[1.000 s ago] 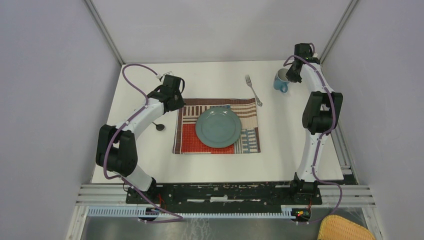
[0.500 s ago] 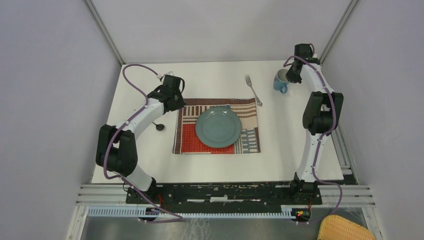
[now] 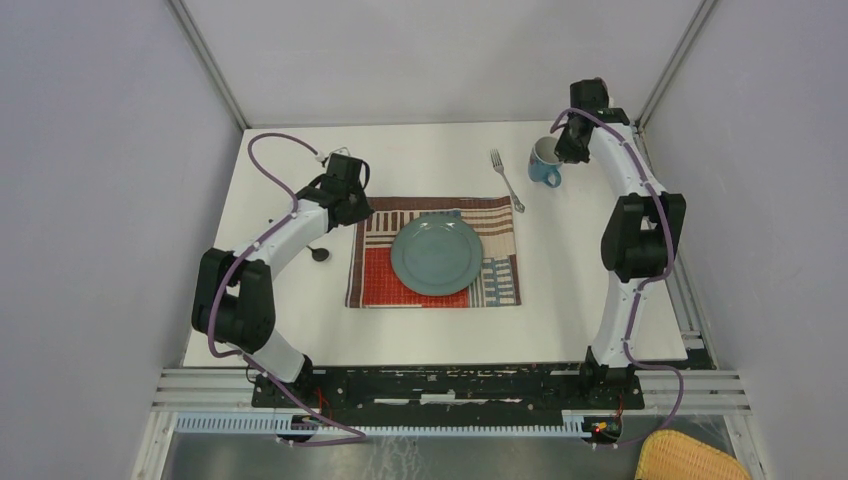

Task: Set the dinner table for one person
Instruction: Pick up the cup at the center of the board, then place the cup on the napkin, then pick up the fork at the center of the board.

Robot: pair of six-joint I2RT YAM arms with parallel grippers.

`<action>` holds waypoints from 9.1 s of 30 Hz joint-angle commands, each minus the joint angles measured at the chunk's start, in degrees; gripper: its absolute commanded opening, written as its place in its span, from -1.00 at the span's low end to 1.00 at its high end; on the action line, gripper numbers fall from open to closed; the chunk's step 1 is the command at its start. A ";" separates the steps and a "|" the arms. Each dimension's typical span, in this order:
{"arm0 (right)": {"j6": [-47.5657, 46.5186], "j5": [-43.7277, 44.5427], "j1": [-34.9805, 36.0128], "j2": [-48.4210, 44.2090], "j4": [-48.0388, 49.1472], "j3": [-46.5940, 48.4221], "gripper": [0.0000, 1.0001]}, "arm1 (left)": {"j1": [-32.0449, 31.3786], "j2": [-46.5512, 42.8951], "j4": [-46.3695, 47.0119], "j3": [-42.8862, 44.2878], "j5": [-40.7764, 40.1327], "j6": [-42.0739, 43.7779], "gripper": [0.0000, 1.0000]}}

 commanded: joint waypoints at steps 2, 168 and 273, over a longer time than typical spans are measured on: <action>-0.71 -0.61 2.70 -6.76 -1.07 1.92 -1.00 | 0.19 -1.27 3.15 -0.99 1.08 -1.35 -0.79; 2.35 3.90 8.93 -13.12 2.78 -11.33 -0.28 | 2.03 -4.00 1.65 -0.08 -0.31 1.15 -0.79; 8.16 -14.74 4.34 11.79 17.87 -6.60 -1.00 | 2.02 -0.35 -4.29 6.14 -3.25 1.00 -0.78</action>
